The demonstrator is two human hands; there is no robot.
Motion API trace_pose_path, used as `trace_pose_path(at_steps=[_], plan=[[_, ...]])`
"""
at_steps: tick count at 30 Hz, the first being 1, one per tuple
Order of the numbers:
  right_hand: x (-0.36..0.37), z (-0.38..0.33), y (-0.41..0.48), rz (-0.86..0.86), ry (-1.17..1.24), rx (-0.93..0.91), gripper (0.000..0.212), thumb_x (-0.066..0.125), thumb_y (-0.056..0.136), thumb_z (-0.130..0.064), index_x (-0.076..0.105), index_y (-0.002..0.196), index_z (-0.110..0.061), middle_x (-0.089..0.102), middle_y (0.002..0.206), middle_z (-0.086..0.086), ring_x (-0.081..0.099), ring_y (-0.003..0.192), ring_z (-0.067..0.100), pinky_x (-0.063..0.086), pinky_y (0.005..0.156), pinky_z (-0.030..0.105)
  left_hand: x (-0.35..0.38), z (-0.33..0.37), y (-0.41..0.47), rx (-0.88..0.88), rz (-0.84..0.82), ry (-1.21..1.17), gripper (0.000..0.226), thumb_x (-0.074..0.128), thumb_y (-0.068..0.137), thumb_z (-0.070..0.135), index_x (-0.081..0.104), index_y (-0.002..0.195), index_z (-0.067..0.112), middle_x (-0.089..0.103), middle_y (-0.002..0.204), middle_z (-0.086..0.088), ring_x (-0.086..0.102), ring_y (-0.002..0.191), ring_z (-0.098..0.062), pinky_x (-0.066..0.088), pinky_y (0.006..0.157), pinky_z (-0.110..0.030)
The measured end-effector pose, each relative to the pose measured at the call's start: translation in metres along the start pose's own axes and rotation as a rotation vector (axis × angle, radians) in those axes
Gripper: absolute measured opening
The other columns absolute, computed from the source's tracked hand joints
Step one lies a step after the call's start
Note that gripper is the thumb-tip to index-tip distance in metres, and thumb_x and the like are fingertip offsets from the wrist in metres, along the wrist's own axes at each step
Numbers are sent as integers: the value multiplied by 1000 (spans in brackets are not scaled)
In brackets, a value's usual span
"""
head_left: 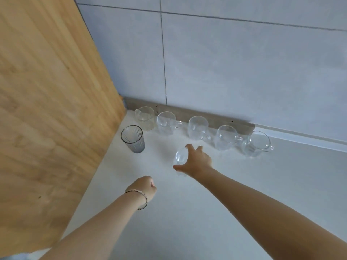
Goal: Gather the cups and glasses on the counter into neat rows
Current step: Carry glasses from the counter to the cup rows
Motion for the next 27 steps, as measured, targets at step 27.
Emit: trace_pose_path(at_steps=[27], plan=[[22, 116, -33, -312, -122, 170, 46, 48, 93, -37, 46, 135, -16, 48, 141, 3, 46, 130, 22, 39, 103, 32, 29, 47, 9, 207, -144, 171, 39, 38, 80, 1, 17, 53, 21, 18, 58, -2, 16, 53, -19, 8, 51, -28]])
Point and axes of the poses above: each hand's wrist, its own y-axis towards the middle knuckle, its own x-axis out of the palm, z = x × y, the point moved 10 cm from there along y, towards the middle knuckle
